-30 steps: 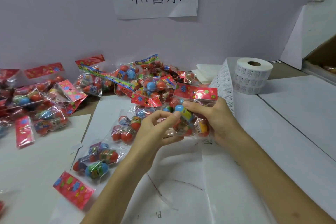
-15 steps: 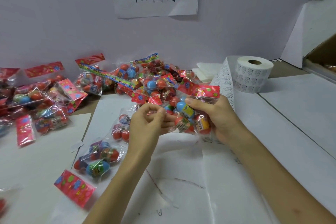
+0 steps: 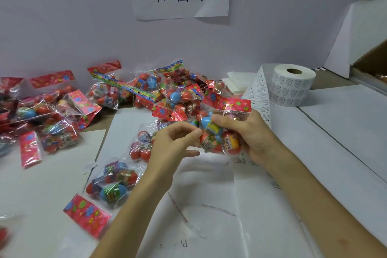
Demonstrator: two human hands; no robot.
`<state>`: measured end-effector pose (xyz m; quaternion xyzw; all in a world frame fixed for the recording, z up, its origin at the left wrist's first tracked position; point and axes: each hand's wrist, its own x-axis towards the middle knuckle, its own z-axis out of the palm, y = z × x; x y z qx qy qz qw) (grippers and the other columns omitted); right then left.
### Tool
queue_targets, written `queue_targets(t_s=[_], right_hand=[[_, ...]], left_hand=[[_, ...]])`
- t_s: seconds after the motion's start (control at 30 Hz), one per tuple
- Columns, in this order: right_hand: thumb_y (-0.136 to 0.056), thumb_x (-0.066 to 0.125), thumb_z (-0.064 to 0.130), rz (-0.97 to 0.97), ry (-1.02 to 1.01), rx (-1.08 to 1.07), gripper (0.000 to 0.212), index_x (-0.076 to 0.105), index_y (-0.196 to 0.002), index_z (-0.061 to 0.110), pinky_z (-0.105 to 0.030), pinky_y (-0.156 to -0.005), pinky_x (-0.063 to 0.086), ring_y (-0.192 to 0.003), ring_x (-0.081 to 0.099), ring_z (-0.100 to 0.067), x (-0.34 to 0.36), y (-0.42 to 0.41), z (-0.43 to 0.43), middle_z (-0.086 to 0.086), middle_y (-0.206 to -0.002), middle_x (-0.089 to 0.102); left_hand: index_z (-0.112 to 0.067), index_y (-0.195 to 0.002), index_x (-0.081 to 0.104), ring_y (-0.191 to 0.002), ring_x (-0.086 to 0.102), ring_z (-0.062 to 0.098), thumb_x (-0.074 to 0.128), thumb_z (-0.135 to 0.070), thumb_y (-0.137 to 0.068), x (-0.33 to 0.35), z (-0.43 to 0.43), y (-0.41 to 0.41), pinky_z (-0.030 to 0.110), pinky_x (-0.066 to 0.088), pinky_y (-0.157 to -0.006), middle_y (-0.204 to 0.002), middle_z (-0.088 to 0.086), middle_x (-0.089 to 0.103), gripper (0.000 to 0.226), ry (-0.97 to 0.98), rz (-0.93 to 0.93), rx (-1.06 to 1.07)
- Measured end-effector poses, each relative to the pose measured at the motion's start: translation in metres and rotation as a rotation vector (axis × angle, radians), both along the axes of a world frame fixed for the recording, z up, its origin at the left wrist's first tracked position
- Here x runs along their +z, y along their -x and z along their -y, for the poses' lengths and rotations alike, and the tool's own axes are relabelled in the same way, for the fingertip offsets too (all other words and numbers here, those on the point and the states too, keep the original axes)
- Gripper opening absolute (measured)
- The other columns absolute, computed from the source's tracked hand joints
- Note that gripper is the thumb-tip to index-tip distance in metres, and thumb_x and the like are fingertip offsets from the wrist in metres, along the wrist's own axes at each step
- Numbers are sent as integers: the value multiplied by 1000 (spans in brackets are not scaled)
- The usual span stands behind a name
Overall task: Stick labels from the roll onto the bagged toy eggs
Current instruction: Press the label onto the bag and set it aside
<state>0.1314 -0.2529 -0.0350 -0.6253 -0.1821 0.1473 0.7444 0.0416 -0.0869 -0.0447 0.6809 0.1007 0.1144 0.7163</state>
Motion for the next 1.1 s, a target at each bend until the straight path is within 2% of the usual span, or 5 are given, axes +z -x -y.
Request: queue_targets(t_s=[0.2, 0.33, 0.5, 0.8, 1.1], right_hand=[[-66, 85, 20, -11, 0, 11, 37, 77, -100, 8, -50, -84, 62, -97, 75, -34, -1, 0, 2, -17, -103, 77], [-64, 85, 19, -3, 11, -5, 30, 80, -93, 11, -65, -92, 54, -98, 72, -43, -2, 1, 2, -22, -102, 76], [-67, 82, 10, -5, -17, 53, 40, 74, -105, 1, -36, -73, 61, -89, 76, -31, -3, 3, -1, -20, -102, 76], [-85, 71, 33, -133, -55, 36, 44, 68, -121, 9, -40, -76, 60, -98, 73, -23, 3, 2, -4, -10, -111, 75], [-89, 73, 11, -87, 52, -57, 18, 74, -105, 5, -55, -94, 58, -102, 72, -37, 1, 2, -1, -21, -110, 74]], left_hand=[[-6, -94, 60, -96, 75, 43, 69, -12, -96, 0, 5, 0, 42, 64, -80, -106, 25, 75, 11, 203, -77, -173], [-8, -122, 58, -98, 76, 36, 85, -15, -81, -1, 9, 1, 39, 62, -81, -107, 22, 75, 50, 136, -97, -228], [-9, -123, 63, -96, 75, 40, 77, 3, -85, -1, 11, 0, 46, 63, -87, -109, 33, 69, 42, 76, -101, -175], [-7, -115, 70, -96, 76, 33, 73, 3, -87, -2, 6, -1, 36, 64, -77, -106, 18, 76, 30, 79, -47, -62], [-24, -109, 75, -101, 75, 27, 81, -48, -81, 0, 9, 2, 42, 64, -77, -103, 2, 78, 38, -2, -73, -107]])
